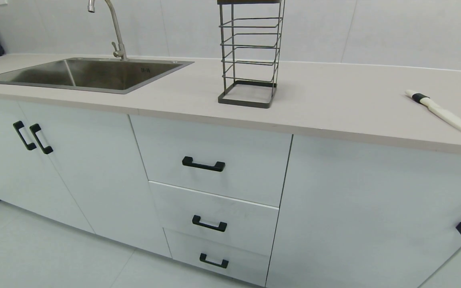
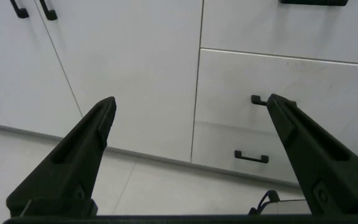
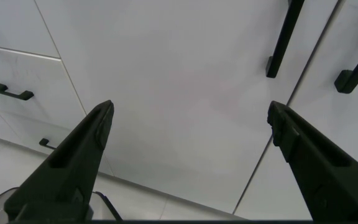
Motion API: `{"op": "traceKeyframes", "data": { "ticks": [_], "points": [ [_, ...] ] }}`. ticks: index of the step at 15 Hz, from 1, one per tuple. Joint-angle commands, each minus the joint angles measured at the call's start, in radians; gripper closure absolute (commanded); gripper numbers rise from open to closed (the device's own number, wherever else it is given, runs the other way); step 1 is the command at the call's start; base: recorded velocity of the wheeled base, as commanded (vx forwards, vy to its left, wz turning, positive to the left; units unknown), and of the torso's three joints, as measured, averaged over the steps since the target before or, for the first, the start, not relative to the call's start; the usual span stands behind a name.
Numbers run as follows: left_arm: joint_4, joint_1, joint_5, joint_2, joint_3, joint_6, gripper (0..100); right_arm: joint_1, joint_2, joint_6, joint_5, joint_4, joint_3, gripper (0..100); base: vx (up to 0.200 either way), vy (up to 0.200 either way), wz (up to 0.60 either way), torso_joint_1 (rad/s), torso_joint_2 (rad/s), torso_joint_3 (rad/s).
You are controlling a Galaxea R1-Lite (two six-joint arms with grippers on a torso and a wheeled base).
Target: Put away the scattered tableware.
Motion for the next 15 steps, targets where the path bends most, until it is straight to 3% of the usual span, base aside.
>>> {"op": "traceKeyframes", "data": {
  "ticks": [1,5,7,13,15],
  "points": [
    [0.001,0.0,0.001,0.0,0.0,-0.001,0,0.0,0.002,-0.001,-0.001,0.0,0.0,0,0.0,0.0,-0.6,0.002,0.0,0.002],
    [0.003,0.0,0.001,0.0,0.0,-0.003,0,0.0,0.002,-0.003,-0.001,0.0,0.0,0,0.0,0.0,-0.15,0.001,0.0,0.002],
    [0.003,0.0,-0.001,0.0,0.0,-0.003,0,0.0,0.002,-0.001,-0.001,0.0,0.0,0,0.0,0.0,-0.6,0.0,0.0,0.005],
    [0.003,0.0,0.001,0.0,0.0,-0.009,0,0.0,0.002,-0.003,-0.001,0.0,0.0,0,0.0,0.0,0.0,0.0,0.0,0.0],
    [0.003,0.0,-0.001,0.0,0.0,-0.006,0,0.0,0.002,-0.003,-0.001,0.0,0.0,0,0.0,-0.2,0.0,-0.002,0.0,0.0]
  ]
}}
